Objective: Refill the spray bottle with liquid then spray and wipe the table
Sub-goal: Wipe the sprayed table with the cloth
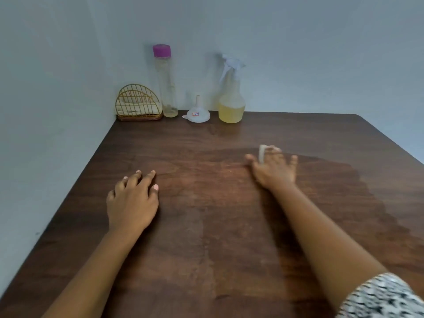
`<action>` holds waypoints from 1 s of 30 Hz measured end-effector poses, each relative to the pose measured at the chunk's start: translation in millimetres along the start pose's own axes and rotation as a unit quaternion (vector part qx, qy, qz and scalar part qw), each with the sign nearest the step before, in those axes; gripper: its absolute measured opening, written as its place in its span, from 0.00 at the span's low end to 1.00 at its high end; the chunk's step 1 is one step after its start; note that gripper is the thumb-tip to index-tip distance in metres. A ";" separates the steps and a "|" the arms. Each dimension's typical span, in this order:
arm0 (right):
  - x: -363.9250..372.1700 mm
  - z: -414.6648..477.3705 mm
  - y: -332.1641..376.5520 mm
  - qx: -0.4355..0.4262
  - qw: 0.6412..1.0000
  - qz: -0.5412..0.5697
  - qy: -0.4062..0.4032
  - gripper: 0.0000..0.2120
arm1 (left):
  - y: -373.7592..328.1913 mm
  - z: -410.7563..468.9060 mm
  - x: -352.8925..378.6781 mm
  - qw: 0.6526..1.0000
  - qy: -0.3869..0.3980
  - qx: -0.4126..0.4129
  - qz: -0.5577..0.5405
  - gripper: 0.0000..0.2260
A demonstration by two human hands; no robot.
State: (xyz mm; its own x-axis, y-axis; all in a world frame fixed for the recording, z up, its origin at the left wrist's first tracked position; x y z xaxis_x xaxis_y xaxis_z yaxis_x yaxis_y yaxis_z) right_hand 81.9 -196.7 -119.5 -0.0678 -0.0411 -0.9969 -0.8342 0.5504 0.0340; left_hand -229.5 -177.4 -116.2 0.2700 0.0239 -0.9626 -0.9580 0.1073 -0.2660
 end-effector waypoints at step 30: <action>19.3 -104.7 146.2 -0.211 0.977 0.026 -0.010 0.37 | 50.8 0.7 -5.2 0.999 0.030 0.028 -0.013 0.22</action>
State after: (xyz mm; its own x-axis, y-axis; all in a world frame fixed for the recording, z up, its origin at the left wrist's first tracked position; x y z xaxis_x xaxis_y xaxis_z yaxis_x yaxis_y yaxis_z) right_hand -98.7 -204.3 -126.2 -0.1086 -0.0036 -0.9941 -0.9815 0.1592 0.1067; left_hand -279.5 -171.4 -124.7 0.2867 -0.0392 -0.9572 -0.9435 0.1616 -0.2892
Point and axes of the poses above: each hand's wrist, its own z-axis towards the middle knuckle, its own x-axis out of the palm, y = z × x, the point moved 2 cm from there along z, towards the middle knuckle, and after that the axes turned 3 degrees about -z, right-handed, at the moved point
